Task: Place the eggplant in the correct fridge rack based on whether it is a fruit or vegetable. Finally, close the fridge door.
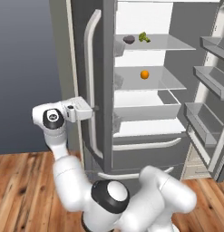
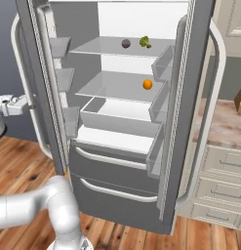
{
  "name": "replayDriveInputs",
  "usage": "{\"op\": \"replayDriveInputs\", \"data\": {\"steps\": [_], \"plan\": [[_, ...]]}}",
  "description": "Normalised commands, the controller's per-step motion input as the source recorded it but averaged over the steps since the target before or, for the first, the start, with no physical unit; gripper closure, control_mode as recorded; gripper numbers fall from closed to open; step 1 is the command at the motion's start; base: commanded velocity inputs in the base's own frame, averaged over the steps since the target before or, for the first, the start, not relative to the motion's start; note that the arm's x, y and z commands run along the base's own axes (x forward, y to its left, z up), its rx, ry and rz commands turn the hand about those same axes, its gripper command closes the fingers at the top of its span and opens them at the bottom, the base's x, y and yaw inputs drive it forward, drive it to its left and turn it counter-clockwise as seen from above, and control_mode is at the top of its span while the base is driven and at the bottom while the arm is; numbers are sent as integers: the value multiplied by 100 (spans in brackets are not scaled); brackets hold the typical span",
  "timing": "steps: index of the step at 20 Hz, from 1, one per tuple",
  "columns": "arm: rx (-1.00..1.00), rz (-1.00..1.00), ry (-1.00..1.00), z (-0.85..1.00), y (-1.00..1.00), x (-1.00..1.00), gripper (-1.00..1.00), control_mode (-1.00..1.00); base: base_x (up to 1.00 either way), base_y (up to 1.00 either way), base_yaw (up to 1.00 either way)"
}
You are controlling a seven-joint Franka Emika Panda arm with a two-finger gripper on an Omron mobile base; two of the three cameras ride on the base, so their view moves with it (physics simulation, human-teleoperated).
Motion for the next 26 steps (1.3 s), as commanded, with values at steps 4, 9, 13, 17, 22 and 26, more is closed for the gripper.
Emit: {"op": "replayDriveInputs", "data": {"steps": [4,9,13,17,22,26], "plan": [[0,4,-11,0,-64,19,-100,-100,0,0,0],[0,4,-10,0,-65,32,-100,-100,0,0,0],[0,1,-9,5,-62,39,-100,-100,0,0,0],[0,0,-8,12,-58,43,-100,-100,0,0,0],[0,0,-7,19,-52,45,-100,-100,0,0,0],[0,0,-10,35,-41,43,-100,-100,0,0,0]]}}
